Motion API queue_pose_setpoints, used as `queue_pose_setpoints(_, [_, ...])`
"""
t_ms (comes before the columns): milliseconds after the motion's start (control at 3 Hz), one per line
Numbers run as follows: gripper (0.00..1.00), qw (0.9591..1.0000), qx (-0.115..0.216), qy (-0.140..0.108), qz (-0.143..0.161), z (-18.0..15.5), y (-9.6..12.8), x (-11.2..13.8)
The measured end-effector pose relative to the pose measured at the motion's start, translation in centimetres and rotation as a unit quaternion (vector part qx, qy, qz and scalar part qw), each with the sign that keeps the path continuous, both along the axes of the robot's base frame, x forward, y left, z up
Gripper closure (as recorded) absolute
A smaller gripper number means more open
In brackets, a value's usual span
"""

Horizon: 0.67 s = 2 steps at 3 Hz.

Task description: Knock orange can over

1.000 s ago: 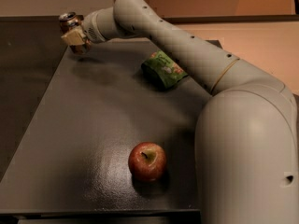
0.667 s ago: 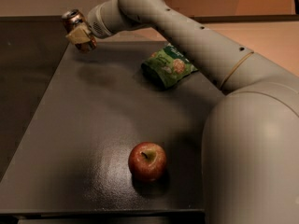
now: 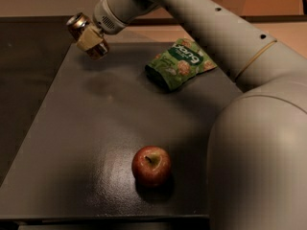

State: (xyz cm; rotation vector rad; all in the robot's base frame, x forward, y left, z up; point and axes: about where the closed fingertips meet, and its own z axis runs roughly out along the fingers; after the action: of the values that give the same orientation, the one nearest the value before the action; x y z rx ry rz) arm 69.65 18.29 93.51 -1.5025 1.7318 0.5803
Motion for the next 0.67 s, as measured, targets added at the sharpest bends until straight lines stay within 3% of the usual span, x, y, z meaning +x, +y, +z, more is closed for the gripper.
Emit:
queue_pose_setpoints(333, [1.00,0.9967,-0.063,0.022,0.047,-0.8,-1.3,-3.3])
queue_pose_setpoints(667, [1.00,0.9869,-0.126,0.027,0.097,-1.4,-2.0,-5.8])
